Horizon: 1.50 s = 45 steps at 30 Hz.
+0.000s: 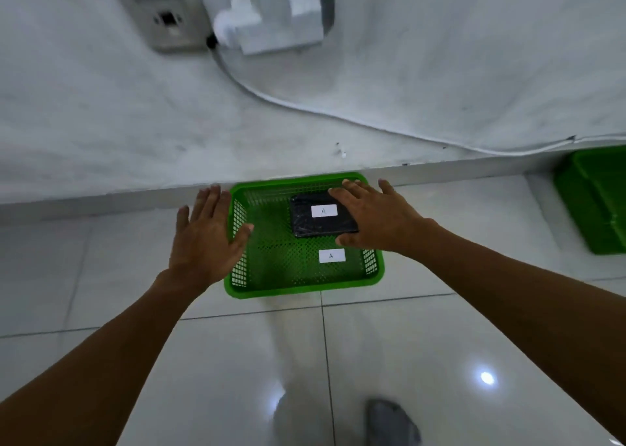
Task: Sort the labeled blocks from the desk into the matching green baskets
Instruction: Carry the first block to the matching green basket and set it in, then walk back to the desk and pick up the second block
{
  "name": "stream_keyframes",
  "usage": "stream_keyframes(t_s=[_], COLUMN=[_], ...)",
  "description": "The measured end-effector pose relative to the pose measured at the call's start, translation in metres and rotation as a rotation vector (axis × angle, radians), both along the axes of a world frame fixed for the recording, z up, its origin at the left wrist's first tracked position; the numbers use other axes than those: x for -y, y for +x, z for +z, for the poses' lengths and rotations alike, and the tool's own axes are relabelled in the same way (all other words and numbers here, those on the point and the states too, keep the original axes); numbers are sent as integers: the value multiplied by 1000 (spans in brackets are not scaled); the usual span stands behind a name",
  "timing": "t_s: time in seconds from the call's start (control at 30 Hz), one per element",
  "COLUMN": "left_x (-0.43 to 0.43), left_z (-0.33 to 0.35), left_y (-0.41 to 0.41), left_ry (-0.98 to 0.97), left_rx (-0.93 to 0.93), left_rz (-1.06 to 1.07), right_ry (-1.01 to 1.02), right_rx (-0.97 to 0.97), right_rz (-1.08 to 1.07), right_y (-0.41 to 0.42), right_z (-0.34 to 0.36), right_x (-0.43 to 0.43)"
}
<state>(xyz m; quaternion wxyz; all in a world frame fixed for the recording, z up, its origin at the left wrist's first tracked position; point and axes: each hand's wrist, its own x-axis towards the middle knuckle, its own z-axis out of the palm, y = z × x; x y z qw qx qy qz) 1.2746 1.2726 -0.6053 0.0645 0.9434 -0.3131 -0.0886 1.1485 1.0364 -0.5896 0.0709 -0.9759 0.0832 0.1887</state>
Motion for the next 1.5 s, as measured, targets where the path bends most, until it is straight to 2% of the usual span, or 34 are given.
stream_keyframes(t_s=[0.33, 0.5, 0.67, 0.87, 1.1, 1.37, 1.5], left_x=[-3, -23, -67, -124, -162, -149, -134], left_z=[267, 369, 443, 524, 597, 630, 631], left_y=[-80, -118, -170, -239, -311, -389, -441], left_ry=[-40, -92, -132, -211, -198, -237, -240], left_rx=[-131, -139, -139, -144, -275, -290, -395], left_rz=[25, 53, 34, 3, -112, -251, -311], right_ry=[216, 250, 212, 166, 168, 130, 144], right_rx=[-17, 37, 100, 181, 207, 269, 312], right_rz=[-198, -276, -327, -379, -447, -525, -606], right_y=[-79, -129, -187, -262, -348, -450, -521], right_z=[268, 370, 443, 523, 602, 634, 643], right_x=[-24, -58, -106, -171, -221, -236, -241])
